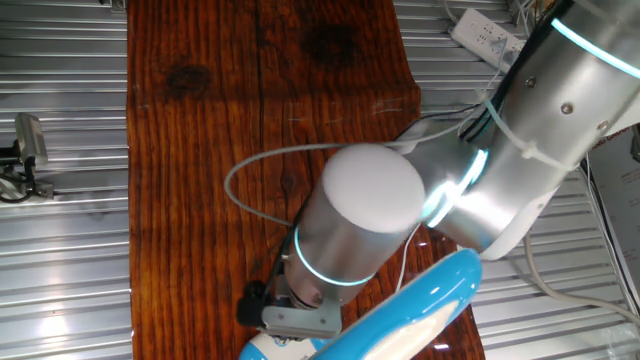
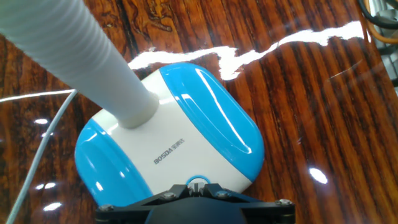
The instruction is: Turn on the desk lamp by pressing the button
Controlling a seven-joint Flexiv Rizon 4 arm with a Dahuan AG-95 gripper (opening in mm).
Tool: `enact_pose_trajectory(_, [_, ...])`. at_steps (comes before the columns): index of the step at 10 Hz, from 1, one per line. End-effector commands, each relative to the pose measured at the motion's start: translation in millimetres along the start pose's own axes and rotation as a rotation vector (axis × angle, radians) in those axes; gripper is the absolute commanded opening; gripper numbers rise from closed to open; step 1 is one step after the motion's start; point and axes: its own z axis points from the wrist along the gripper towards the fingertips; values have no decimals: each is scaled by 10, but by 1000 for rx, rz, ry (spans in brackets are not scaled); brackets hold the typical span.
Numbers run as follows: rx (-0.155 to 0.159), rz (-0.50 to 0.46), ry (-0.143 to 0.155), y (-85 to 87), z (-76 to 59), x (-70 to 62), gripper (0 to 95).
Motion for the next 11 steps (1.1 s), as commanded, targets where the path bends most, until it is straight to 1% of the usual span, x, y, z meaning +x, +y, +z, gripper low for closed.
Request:
enact_pose_trajectory(1, [35,9,10,16,282,27,0])
enact_pose_trajectory(2, [55,15,0,17,285,24,0])
enact_pose_trajectory(3, [35,18,7,17,286,22,0])
enact_pose_trajectory(4, [29,9,13,18,285,21,0])
enact_pose_trajectory(5, [22,10,12,17,277,20,0])
enact_pose_trajectory(6, [-10,30,28,4,160,0,0])
enact_pose_trajectory(7, [-79,67,55,-7,-3,-2,0])
enact_pose_trajectory(8, [-75,84,86,-15,-146,12,0])
enact_pose_trajectory(9, [-127,107,109,-26,-271,38,0])
enact_pose_trajectory(10, [-162,94,139,-72,-461,131,0])
enact_pose_trajectory(11, [-158,88,141,-112,-524,178,0])
